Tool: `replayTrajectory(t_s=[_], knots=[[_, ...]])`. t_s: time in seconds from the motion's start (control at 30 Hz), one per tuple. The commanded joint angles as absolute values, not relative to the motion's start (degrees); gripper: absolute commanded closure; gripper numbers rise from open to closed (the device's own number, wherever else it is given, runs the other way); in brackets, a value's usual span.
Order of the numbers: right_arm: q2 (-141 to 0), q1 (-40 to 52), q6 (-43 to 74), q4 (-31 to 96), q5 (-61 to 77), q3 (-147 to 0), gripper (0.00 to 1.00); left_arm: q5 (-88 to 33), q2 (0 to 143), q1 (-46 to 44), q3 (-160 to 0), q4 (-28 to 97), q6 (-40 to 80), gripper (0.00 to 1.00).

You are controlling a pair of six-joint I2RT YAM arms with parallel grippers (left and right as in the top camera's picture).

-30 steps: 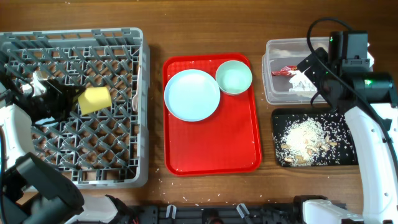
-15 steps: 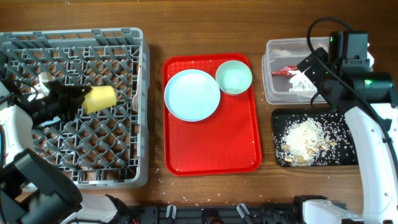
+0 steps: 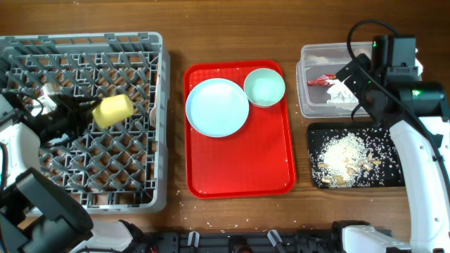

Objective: Sort waste into correct bins and load items into the dishwasher rack
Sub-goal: 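Lower the yellow cup into the rack and release it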

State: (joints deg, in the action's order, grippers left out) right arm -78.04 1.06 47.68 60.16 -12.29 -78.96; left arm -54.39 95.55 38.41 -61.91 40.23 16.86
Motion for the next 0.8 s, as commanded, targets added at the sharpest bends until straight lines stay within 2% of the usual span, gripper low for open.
replayTrajectory(t_s=[0.0,0.27,0.37,0.53,0.57,0.67,0.77], knots=[[-77.5,1.0,48.1,60.1,-13.5,-79.6,0.0,-35.7,96.4,38.5,-59.8,42.6,15.9,0.82],[-77.5,1.0,48.1,60.1,-13.5,-79.6,0.0,-32.7,93.1,38.5,-60.3,43.9,16.0,0.81],[-77.5,1.0,48.1,60.1,-13.5,-79.6,0.0,-23.8,87.8,38.5,-62.2,47.1,18.5,0.82],[-77.5,1.0,48.1,60.1,-13.5,-79.6,0.0,-22.5,77.6,38.0,-62.5,47.5,18.5,0.74],[-77.5,1.0,48.1,60.0,-13.5,-79.6,0.0,-23.2,75.6,36.9,-62.5,47.8,18.5,0.76],[-77.5,1.0,48.1,60.1,-13.5,-79.6,0.0,-25.1,73.5,29.8,-62.5,48.1,18.5,0.95],[-77.5,1.0,48.1,60.1,-13.5,-79.6,0.0,-14.2,76.0,19.7,-62.5,46.3,20.3,0.96]])
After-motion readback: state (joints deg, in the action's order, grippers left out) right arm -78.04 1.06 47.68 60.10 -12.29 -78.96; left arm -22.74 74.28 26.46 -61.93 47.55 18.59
